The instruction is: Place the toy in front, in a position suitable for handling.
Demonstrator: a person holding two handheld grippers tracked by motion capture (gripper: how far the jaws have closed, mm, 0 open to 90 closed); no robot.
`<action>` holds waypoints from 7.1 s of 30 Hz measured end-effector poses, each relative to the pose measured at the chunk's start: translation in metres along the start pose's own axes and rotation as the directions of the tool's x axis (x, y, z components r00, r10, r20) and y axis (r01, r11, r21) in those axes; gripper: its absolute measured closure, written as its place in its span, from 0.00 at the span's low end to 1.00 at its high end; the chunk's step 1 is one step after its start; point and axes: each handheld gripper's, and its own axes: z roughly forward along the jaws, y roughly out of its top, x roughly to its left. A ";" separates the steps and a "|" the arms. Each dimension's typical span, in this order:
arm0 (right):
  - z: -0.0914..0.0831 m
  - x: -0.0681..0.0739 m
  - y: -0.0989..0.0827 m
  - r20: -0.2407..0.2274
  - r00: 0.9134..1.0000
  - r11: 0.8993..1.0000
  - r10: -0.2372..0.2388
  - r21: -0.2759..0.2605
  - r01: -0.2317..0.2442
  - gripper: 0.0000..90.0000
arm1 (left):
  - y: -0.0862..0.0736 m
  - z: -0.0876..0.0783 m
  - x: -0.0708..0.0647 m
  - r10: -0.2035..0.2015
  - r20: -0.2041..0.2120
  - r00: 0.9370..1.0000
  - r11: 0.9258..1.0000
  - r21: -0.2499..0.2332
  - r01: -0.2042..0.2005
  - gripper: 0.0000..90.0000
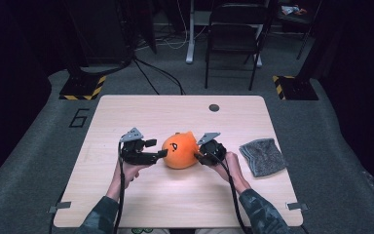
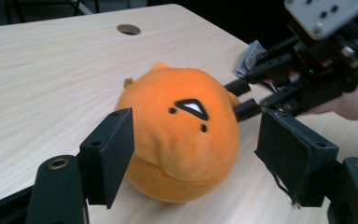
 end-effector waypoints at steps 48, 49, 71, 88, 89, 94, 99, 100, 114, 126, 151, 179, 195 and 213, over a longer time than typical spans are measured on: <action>-0.025 -0.004 0.013 -0.147 0.988 0.996 -0.052 -0.081 0.040 0.81 | -0.017 0.038 -0.052 0.076 -0.031 0.997 0.989 0.132 -0.072 0.84; -0.022 -0.004 0.012 -0.155 0.985 0.996 -0.076 -0.066 0.067 0.81 | -0.019 0.040 -0.053 0.078 -0.032 0.996 0.986 0.150 -0.072 0.84; -0.012 -0.003 0.006 -0.181 0.975 0.992 -0.125 -0.038 0.120 0.79 | -0.016 0.047 0.000 -0.014 0.070 0.997 0.989 0.150 0.004 0.44; -0.037 -0.021 -0.008 -0.078 0.982 0.985 0.169 -0.022 -0.171 0.35 | -0.024 0.048 -0.007 0.019 0.036 0.999 0.988 0.155 -0.024 0.82; -0.035 -0.022 -0.010 -0.080 0.980 0.983 0.181 -0.016 -0.183 0.35 | -0.024 0.048 -0.007 0.023 0.034 0.999 0.987 0.156 -0.028 0.82; -0.020 -0.020 -0.011 -0.106 0.974 0.980 0.199 0.003 -0.200 0.43 | -0.025 0.049 -0.009 0.022 0.028 0.999 0.988 0.153 -0.026 0.82; -0.014 -0.018 -0.009 -0.120 0.971 0.978 0.207 -0.015 -0.210 0.61 | -0.027 0.050 -0.009 0.032 0.035 0.999 0.988 0.152 -0.037 0.84; -0.010 -0.015 -0.009 -0.118 0.969 0.976 0.216 -0.009 -0.219 0.71 | -0.028 0.051 -0.011 0.042 0.032 0.999 0.989 0.144 -0.047 0.85; -0.017 -0.011 0.000 -0.054 0.974 0.970 0.220 -0.097 -0.224 0.96 | -0.016 0.041 -0.031 0.108 0.028 0.994 0.990 0.090 -0.110 0.89; -0.012 -0.019 0.003 -0.018 0.991 0.990 0.132 -0.042 -0.133 0.96 | -0.028 0.062 -0.060 0.156 0.067 0.986 0.972 0.170 -0.165 0.88; -0.005 -0.026 -0.001 -0.007 0.990 0.987 0.143 -0.068 -0.143 0.84 | -0.018 0.043 0.000 0.013 0.009 1.000 0.993 0.119 -0.014 0.44; -0.040 -0.008 0.017 -0.070 0.920 0.916 0.386 -0.085 -0.391 0.19 | -0.027 0.054 -0.015 0.027 0.017 1.000 0.988 0.153 -0.029 0.88; 0.000 0.006 0.020 -0.060 0.926 0.925 0.373 -0.049 -0.376 0.67 | -0.022 0.043 -0.015 0.042 -0.017 0.999 0.978 0.203 -0.038 0.37; -0.043 -0.017 0.040 -0.185 0.982 0.981 0.048 -0.176 -0.081 0.76 | -0.045 0.021 0.016 0.052 -0.113 0.992 0.959 0.282 -0.018 0.20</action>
